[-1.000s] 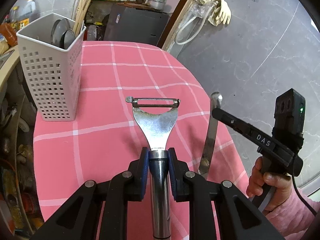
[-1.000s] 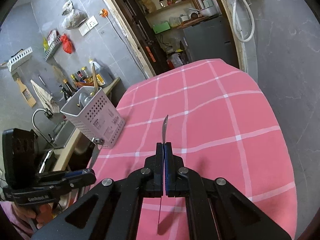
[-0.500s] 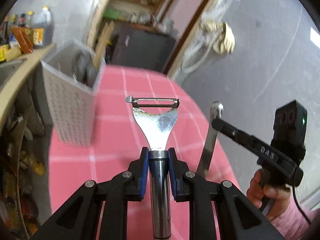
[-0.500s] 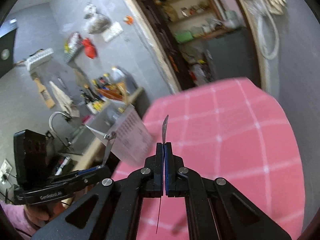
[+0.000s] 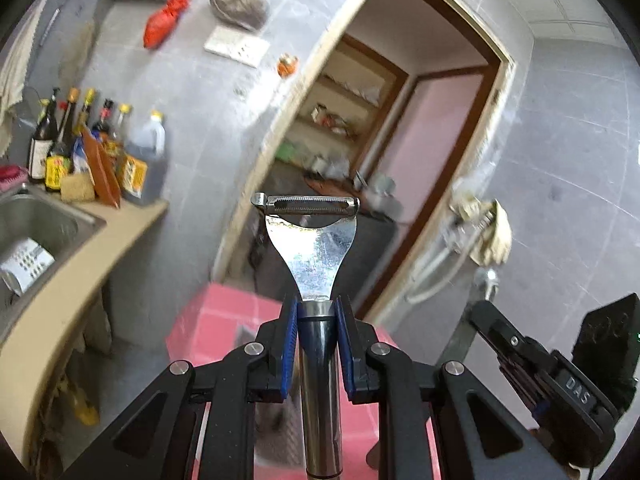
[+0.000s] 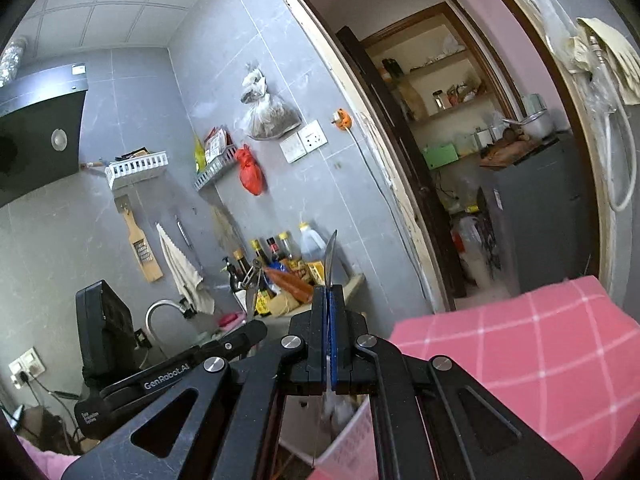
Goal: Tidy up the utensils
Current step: 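Lift the peeler and butter knife with both tools toward the white caddy, then lower the peeler and knife into the caddy and open both tools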
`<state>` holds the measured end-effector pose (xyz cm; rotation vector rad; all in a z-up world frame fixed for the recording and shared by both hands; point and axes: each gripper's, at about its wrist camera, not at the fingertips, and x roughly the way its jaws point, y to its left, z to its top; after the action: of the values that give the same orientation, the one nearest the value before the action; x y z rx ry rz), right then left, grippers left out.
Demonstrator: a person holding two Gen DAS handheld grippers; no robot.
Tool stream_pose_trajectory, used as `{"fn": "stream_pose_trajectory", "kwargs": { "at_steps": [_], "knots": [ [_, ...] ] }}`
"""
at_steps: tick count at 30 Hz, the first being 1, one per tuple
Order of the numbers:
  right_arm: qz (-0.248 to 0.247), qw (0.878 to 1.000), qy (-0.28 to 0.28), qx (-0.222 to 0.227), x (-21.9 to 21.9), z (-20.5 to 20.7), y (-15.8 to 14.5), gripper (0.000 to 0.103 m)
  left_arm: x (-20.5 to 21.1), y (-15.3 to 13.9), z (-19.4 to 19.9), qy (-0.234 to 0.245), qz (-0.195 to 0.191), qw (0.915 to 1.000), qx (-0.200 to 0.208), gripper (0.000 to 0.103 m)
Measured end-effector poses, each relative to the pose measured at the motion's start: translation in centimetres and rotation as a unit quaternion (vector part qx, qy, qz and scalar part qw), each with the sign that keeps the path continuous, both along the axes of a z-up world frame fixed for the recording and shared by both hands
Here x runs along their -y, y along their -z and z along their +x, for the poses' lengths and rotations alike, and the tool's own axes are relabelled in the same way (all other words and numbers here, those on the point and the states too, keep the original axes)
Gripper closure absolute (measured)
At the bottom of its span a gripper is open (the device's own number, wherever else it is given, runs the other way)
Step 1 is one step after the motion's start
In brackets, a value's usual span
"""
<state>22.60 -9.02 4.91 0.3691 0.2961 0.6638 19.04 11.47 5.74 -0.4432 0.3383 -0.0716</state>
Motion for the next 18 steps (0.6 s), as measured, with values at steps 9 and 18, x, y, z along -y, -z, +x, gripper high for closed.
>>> {"fn": "stream_pose_trajectory", "kwargs": {
  "at_steps": [9, 18],
  "knots": [
    [-0.028, 1.000, 0.009, -0.010, -4.0, 2.4, 2.9, 0.101, -1.0, 1.7, 3.2, -0.051, 0.042, 0.9977, 0.012, 0.085],
    [-0.061, 0.997, -0.017, -0.035, -5.1, 2.4, 5.8, 0.101, 0.2, 4.3, 3.1, -0.056, 0.067, 0.9961, 0.002, 0.085]
  ]
}}
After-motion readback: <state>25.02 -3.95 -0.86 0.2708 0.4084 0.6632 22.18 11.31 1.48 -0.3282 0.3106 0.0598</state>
